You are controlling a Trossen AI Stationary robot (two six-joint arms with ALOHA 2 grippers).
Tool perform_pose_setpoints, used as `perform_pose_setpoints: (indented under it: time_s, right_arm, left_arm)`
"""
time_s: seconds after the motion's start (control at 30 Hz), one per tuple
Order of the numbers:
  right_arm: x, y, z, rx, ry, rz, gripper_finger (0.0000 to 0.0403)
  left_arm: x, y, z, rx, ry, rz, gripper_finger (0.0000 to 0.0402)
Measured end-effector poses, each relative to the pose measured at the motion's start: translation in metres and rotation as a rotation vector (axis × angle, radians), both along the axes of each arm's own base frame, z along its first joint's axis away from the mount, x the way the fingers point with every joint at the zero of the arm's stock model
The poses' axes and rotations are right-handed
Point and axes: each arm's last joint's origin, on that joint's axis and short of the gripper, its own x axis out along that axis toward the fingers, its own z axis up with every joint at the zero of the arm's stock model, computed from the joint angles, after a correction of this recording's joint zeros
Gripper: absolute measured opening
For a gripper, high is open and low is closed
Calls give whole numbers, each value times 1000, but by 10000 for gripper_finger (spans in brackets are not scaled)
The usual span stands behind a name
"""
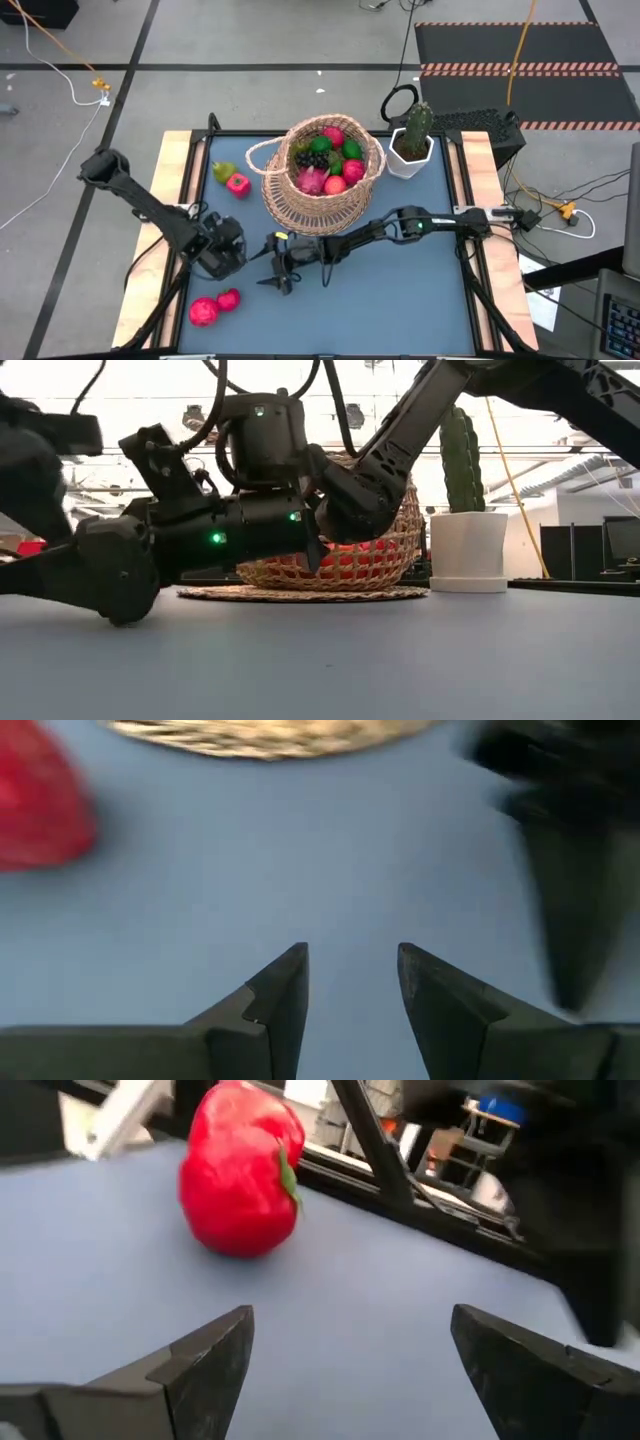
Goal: Build produce basket
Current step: Put the bell pepper into the basket
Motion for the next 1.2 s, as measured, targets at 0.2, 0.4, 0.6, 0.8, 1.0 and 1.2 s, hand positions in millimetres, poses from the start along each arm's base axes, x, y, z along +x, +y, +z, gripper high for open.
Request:
perform_pose_setpoints:
  time_s: [0.2, 0.4, 0.6, 0.8, 1.0, 1.2]
  right_arm:
    - [-1, 7, 7, 69, -52, 101, 336]
    - [-5, 25, 9, 108, -52, 153, 336]
    - [-5, 28, 7, -7, -65, -7, 336]
    - [-9, 17, 5, -127, 173, -179, 336]
    - [-37, 11, 9, -129, 276, -198, 332]
    - [-65, -13, 3, 17, 125, -224, 321]
  left_arm:
    - [-13, -28, -3, -145, 50, -219, 156]
    - [-15, -52, 2, -281, -36, -357, 156]
    - [-11, -34, 3, -58, -87, -281, 156]
    - [-9, 4, 13, 48, -27, -38, 157]
    - [-2, 43, 31, 180, -136, 197, 187]
    - [3, 86, 36, 244, -90, 385, 247]
